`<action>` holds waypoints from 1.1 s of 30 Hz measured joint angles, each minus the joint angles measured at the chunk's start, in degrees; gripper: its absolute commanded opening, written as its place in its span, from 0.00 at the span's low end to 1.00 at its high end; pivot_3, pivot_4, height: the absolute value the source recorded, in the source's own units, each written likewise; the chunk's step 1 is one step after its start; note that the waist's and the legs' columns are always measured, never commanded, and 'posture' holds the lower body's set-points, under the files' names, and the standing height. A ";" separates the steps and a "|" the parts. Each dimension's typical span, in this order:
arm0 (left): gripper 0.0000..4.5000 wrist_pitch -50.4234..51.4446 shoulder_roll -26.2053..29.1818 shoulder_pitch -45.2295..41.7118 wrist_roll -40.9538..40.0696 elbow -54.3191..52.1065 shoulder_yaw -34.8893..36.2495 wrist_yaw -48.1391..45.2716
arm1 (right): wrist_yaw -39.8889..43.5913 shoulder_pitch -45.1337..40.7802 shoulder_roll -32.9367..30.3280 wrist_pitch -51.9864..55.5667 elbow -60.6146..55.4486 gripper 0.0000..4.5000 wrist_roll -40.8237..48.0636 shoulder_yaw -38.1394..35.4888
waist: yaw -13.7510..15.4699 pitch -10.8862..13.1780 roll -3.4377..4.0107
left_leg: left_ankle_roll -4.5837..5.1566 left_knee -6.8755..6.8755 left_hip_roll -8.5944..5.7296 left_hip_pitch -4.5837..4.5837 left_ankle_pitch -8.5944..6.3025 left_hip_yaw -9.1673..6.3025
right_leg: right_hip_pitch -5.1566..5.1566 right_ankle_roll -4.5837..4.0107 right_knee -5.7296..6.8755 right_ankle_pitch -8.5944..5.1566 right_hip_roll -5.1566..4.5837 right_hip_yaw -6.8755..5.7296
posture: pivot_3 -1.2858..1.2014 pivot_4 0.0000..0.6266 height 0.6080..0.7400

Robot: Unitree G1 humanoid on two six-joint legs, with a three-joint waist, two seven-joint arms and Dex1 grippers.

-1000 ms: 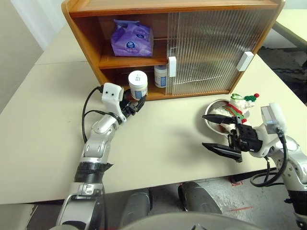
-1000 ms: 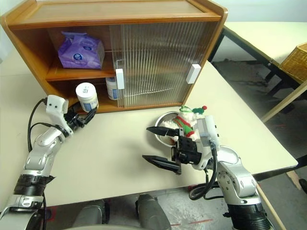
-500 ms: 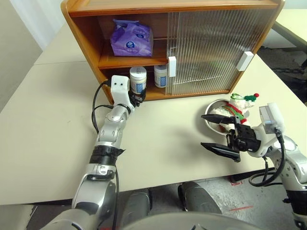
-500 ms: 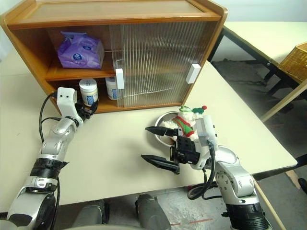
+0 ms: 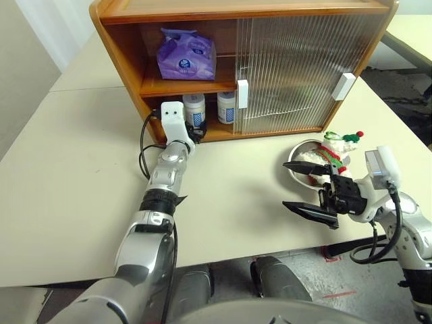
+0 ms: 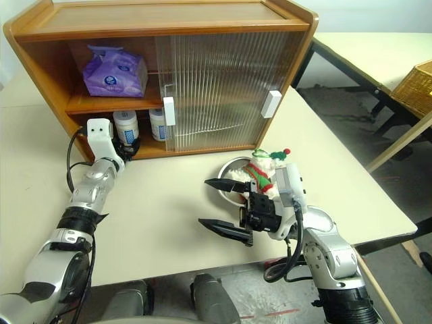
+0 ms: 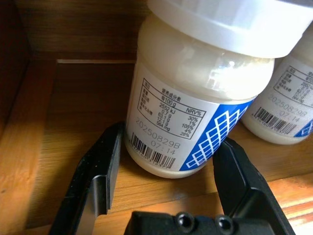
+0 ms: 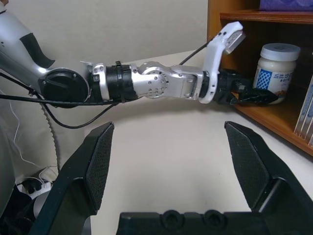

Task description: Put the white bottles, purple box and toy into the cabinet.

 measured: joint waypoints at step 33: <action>0.71 10.61 5.69 21.89 -2.94 -34.20 -6.31 -13.54 | 0.33 -2.08 0.01 -1.01 3.38 1.00 -0.13 -0.15 | 0.26 -0.01 0.01 | -0.15 -0.03 -0.35 0.03 0.13 -0.11 | 0.04 -0.11 0.01 0.02 -0.07 -0.04 | 0.46 0.12 1.00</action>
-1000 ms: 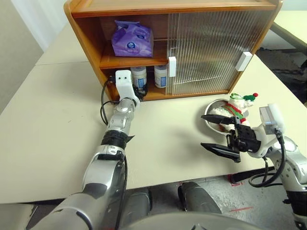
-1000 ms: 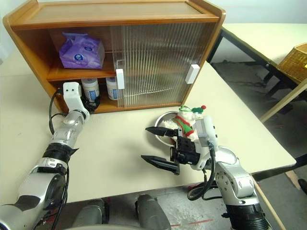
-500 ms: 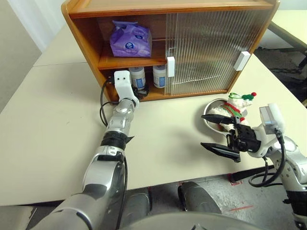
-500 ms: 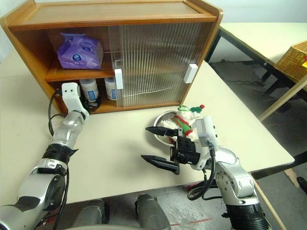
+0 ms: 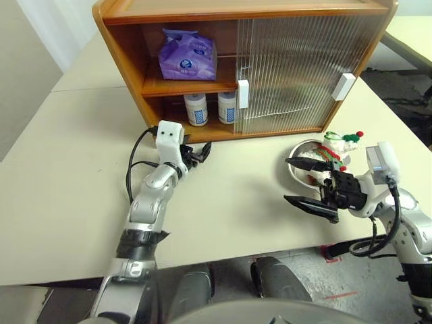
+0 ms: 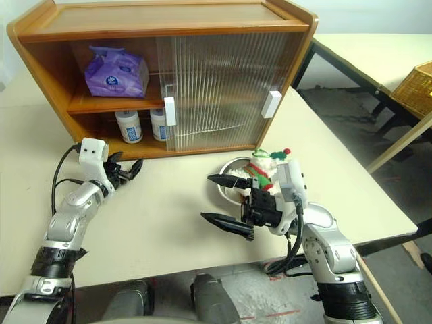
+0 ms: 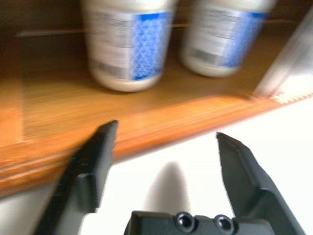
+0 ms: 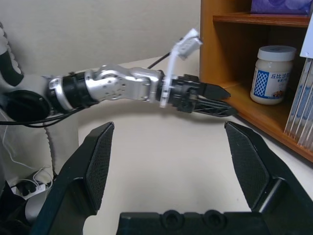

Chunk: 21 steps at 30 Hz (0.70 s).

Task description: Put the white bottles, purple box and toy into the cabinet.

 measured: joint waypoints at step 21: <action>0.00 -16.29 -11.92 -16.54 0.33 9.18 -10.36 -9.04 | -0.59 0.37 0.01 -0.62 0.35 1.00 -0.33 -0.14 | 0.48 -0.01 0.01 | 0.22 0.07 0.05 -0.04 -0.10 -0.16 | 0.10 0.25 -0.02 -0.03 -0.05 0.07 | 0.44 0.12 1.00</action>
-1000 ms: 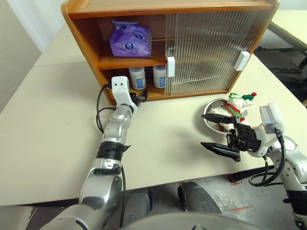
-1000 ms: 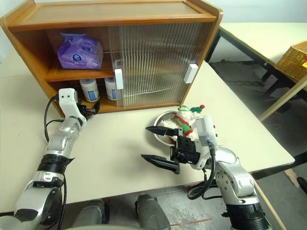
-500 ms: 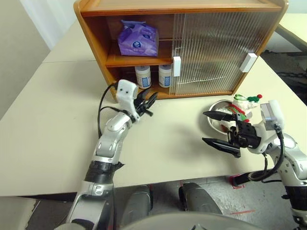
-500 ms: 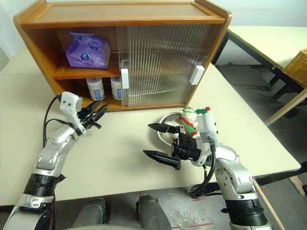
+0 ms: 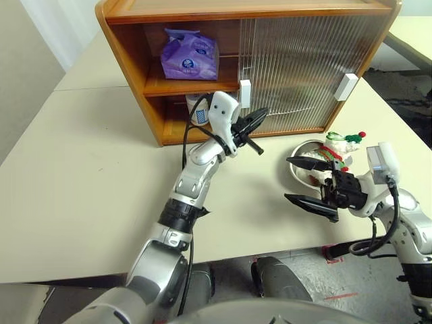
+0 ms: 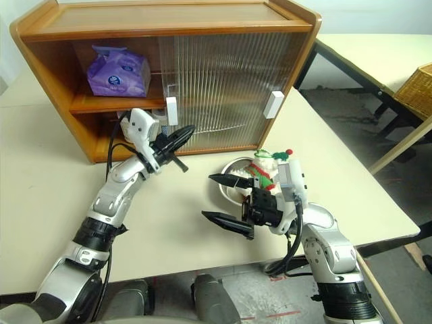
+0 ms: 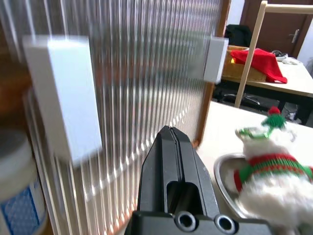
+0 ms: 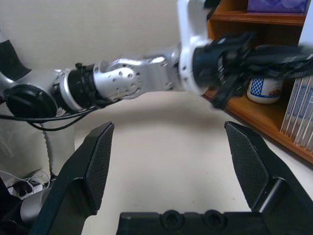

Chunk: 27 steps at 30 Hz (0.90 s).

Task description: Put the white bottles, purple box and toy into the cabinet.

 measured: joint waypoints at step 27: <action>0.00 0.07 0.00 -5.02 10.27 3.16 2.10 19.52 | -0.33 0.78 0.45 -1.15 -0.18 1.00 -0.27 0.04 | -3.17 -0.02 0.03 | 0.07 0.12 -0.13 0.12 0.10 0.38 | 0.19 0.52 -0.08 -0.05 0.05 -0.04 | 0.44 0.09 1.00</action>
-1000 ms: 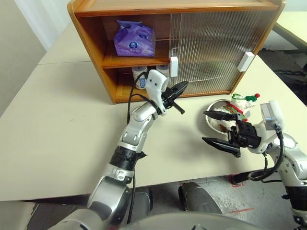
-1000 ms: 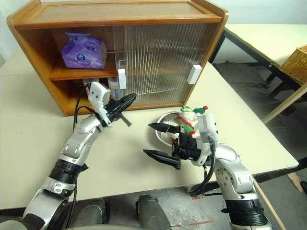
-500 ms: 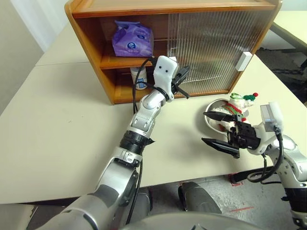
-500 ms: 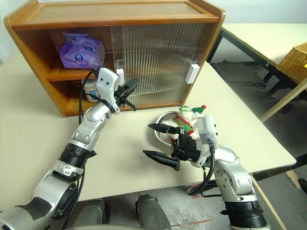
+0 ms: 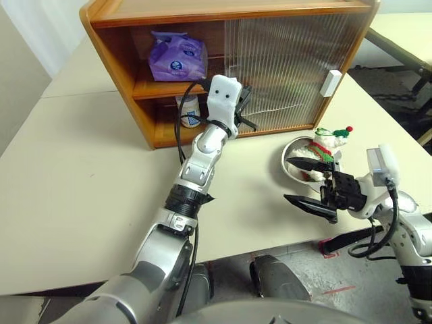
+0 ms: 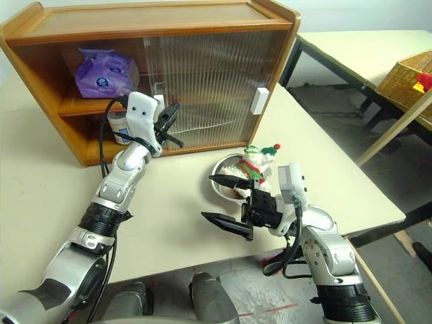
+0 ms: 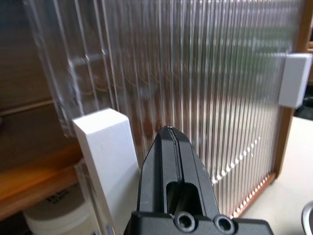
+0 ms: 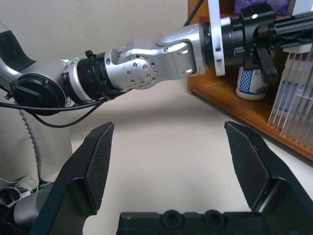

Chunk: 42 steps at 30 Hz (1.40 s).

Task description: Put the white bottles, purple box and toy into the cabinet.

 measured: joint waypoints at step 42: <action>0.00 14.53 13.11 14.51 -4.72 -24.65 11.72 2.28 | -7.07 -3.77 5.36 -1.12 1.78 1.00 0.95 -2.07 | 0.05 0.00 0.02 | -0.18 -0.45 -0.05 0.54 0.18 -0.78 | 0.20 -0.33 0.00 0.12 0.02 0.16 | 0.47 0.12 1.00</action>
